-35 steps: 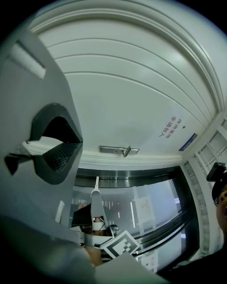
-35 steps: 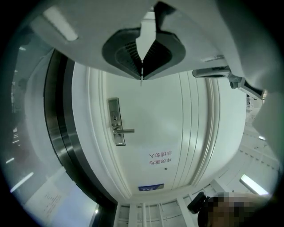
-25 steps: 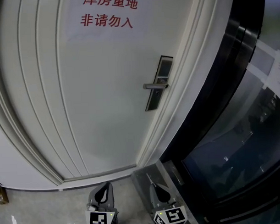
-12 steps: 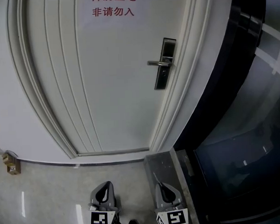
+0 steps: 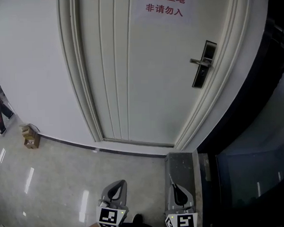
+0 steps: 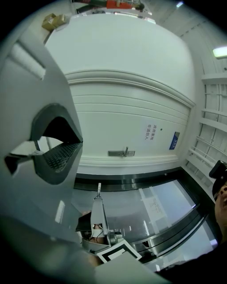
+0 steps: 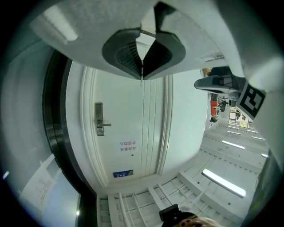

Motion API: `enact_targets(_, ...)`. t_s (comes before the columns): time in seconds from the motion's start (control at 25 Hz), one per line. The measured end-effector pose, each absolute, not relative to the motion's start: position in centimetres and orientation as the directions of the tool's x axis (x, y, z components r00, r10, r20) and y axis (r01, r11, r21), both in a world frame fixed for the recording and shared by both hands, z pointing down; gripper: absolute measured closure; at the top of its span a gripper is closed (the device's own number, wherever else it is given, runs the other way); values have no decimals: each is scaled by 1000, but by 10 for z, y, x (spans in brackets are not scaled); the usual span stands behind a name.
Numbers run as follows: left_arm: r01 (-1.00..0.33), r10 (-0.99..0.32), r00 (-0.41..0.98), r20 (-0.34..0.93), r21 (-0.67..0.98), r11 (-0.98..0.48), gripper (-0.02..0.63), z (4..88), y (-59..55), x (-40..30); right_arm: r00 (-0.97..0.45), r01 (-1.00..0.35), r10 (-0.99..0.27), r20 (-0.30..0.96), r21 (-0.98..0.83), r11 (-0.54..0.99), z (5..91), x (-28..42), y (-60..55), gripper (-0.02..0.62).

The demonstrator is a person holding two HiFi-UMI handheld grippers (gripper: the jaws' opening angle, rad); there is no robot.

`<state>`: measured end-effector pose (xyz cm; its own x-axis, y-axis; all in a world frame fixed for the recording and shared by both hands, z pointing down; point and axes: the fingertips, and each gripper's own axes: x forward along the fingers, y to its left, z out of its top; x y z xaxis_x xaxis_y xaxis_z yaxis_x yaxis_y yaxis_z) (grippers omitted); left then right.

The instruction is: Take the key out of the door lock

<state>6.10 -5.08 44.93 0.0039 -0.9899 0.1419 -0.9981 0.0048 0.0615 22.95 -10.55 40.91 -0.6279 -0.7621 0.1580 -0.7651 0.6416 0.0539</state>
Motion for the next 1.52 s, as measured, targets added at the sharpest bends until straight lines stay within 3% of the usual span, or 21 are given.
enact_targets(0.28,-993,-987,-90,135,69,100,588,455,12,-12,-646,-746,-736,205,37,665,428,179,-52,594)
enact_targets(0.56,-993,-989,-73,128,88,84,589,456,40,-52,-634,-755,-736,237,16,656,432,144,-7,594)
enact_targets(1.52,-992,-994,-53,98,113,64,588,450,52,-60,-625,-762,-747,225,31,647,427,130,10,595)
